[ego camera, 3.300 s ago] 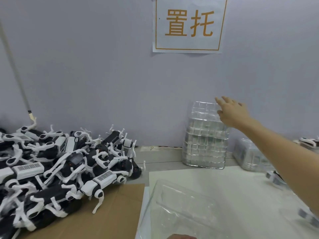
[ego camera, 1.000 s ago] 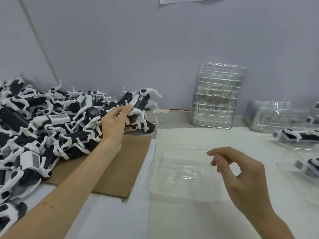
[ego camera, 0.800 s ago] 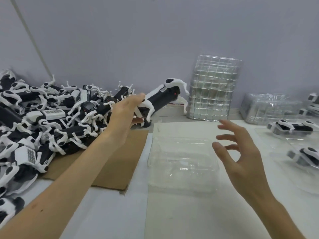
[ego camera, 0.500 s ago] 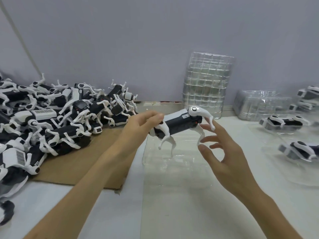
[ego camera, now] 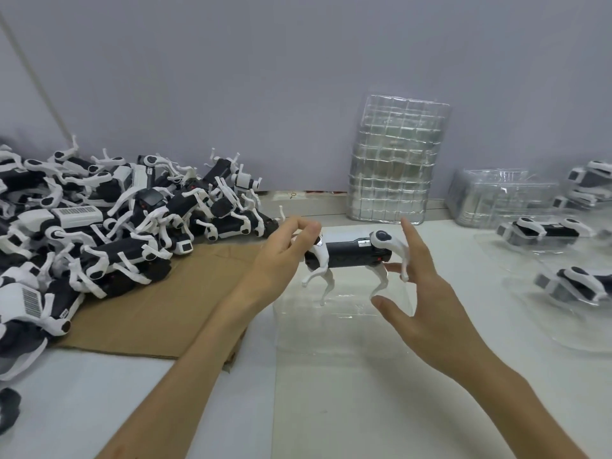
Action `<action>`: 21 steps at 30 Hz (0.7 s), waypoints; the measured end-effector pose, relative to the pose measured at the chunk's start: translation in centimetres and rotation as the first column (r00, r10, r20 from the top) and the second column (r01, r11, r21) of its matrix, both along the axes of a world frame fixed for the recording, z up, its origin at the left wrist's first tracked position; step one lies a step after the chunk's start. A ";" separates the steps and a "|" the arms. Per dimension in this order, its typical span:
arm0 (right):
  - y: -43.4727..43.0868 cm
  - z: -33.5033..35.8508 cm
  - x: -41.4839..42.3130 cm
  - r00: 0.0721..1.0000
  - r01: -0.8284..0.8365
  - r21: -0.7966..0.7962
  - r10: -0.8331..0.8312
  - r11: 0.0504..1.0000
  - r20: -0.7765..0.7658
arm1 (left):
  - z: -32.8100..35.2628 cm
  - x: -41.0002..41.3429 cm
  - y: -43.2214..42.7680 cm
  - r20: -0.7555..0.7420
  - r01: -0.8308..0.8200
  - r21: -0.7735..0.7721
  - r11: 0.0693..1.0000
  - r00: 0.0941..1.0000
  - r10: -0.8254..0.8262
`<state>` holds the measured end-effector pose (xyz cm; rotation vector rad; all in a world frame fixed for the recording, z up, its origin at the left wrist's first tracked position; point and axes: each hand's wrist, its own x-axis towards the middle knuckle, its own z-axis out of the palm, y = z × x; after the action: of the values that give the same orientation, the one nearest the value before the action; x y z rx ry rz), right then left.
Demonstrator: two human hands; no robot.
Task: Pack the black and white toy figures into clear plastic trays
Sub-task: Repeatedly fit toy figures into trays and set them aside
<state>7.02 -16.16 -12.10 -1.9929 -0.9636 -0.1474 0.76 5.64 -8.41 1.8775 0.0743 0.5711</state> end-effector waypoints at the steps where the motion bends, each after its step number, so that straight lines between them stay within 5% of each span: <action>1: 0.1 -0.1 0.0 1.000 0.006 -0.017 -0.006 1.000 -0.001 | -0.5 0.2 0.2 -0.032 -0.009 0.031 0.999 0.999 0.010; 5: 0.1 -0.3 0.3 1.000 0.006 -0.047 -0.006 0.999 -0.004 | -2.5 0.0 0.8 -0.151 0.012 0.128 0.992 0.989 0.007; 14: 0.2 0.1 0.0 0.999 0.036 -0.020 -0.036 0.999 -0.013 | -4.0 0.0 -0.1 -0.158 -0.159 -0.189 0.969 0.979 0.130; 21: 0.6 -0.1 -0.4 0.997 0.067 -0.093 -0.063 0.993 0.053 | -4.3 -0.1 -0.6 -0.234 -0.267 -0.203 0.942 0.947 0.219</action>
<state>6.65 -15.60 -12.23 -2.1175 -0.9532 -0.1918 0.69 5.05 -12.73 1.7025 0.4993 0.5069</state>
